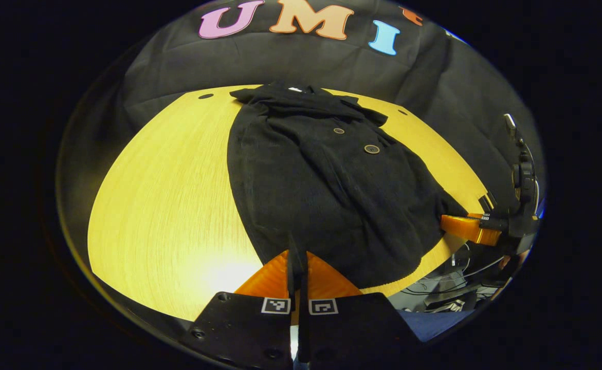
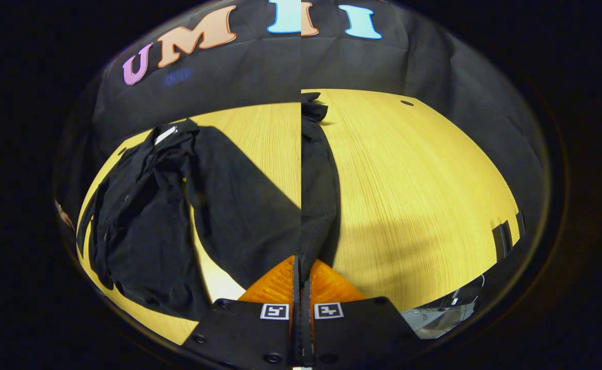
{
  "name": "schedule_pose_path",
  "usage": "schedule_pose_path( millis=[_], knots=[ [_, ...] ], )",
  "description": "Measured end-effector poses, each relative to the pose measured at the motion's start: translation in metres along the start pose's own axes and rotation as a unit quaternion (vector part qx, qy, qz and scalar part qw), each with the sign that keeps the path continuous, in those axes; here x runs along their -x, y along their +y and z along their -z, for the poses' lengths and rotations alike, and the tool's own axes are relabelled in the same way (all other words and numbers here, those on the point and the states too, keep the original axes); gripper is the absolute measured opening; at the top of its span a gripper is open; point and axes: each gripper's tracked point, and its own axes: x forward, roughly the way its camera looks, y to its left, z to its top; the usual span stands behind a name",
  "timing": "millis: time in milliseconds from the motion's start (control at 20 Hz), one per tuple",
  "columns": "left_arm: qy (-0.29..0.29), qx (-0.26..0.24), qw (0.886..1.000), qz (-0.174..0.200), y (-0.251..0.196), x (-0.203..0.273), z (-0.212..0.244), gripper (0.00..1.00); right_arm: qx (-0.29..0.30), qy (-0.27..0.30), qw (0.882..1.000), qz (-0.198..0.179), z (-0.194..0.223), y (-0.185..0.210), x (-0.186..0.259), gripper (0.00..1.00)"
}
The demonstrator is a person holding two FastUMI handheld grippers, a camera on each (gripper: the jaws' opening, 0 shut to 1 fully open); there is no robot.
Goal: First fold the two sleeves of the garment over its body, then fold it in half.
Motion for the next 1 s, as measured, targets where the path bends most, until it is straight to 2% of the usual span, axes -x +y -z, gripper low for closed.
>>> schedule_pose_path(
  millis=[300,750,1000],
  knots=[
    [-0.038,-0.003,0.999,0.001,-0.001,0.013,-0.041,0.00,-0.013,-0.031,0.999,-0.012,-0.037,0.007,0.009,0.04],
    [-0.130,0.008,0.991,-0.008,0.012,0.033,-0.145,0.00,0.019,-0.105,0.994,-0.036,-0.158,0.031,0.036,0.04],
    [-0.158,0.014,0.987,-0.023,0.029,0.025,-0.195,0.00,0.027,-0.127,0.991,-0.045,-0.219,0.034,0.029,0.04]
  ],
)
